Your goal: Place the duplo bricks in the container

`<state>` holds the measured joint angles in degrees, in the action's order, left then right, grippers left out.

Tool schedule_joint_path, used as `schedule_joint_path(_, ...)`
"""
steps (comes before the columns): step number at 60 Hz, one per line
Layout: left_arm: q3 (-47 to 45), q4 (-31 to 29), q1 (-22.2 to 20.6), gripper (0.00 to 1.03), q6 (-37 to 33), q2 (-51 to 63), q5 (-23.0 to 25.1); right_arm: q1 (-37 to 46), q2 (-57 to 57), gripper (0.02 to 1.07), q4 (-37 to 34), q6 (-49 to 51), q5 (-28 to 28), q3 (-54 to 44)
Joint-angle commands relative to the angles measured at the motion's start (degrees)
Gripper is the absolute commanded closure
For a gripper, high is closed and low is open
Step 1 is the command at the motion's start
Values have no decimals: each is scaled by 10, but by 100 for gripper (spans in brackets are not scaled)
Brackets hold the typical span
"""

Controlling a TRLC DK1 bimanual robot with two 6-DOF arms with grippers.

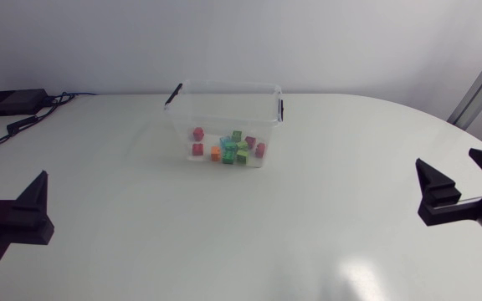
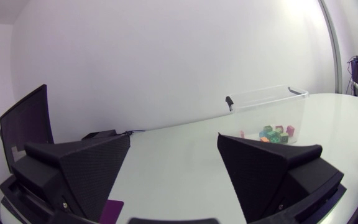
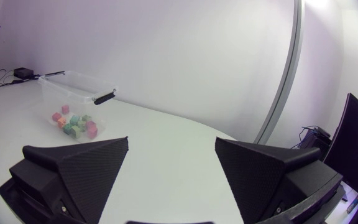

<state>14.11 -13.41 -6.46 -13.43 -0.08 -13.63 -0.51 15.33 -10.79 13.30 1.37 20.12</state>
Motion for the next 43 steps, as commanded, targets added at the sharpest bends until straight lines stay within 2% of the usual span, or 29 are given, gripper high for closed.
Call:
schedule_joint_path(1,-26,19,10,6,27,-3,16,5,-20,6,18,-26,-2,-32)
schedule_joint_path(33,-139,132,64,7,133,1,134,5,-151,6,106,-131,-13,-199)
schedule_joint_path(43,-141,134,65,7,134,1,136,5,-153,6,108,-133,-14,-201)
